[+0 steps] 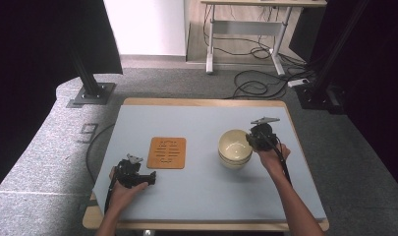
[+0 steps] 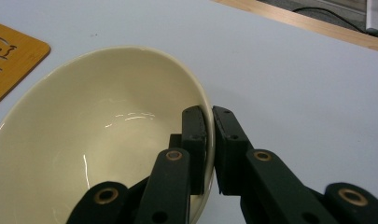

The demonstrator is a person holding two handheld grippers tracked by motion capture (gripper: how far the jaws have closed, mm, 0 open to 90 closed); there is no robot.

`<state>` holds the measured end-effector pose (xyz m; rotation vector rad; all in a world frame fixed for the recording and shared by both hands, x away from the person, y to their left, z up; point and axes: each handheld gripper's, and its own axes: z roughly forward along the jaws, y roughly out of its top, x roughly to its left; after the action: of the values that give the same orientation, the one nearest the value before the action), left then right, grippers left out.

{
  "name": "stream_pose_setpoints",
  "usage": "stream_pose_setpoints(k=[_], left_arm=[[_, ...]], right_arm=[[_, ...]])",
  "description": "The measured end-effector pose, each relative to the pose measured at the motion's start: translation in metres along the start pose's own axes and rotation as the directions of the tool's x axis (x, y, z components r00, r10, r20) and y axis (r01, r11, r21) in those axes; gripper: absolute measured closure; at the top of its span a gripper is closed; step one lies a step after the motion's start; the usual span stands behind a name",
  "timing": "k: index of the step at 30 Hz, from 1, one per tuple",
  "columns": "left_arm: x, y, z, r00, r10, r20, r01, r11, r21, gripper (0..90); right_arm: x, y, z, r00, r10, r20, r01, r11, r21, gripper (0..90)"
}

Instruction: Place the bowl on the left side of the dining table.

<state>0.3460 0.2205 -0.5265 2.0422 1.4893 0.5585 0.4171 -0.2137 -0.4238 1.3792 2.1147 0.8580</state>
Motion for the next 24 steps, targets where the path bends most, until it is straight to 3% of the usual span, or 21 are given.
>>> stream_pose_setpoints(k=[6, 24], left_arm=[[0.0000, 0.0000, 0.0000, 1.0000, 0.000, 0.000, 0.000, 1.0000, 0.000, 0.0], [0.0001, 0.0000, 0.0000, 1.0000, 0.000, -0.001, 0.000, 1.0000, 0.000, 0.0]], right_arm=[[-0.0009, -0.0016, 0.0003, 0.9999, 0.009, -0.004, -0.009, 1.000, -0.009, 84.0], [0.0016, -0.0055, -0.0047, 0.9999, -0.014, 0.006, 0.014, 0.994, -0.108, 84.1]])
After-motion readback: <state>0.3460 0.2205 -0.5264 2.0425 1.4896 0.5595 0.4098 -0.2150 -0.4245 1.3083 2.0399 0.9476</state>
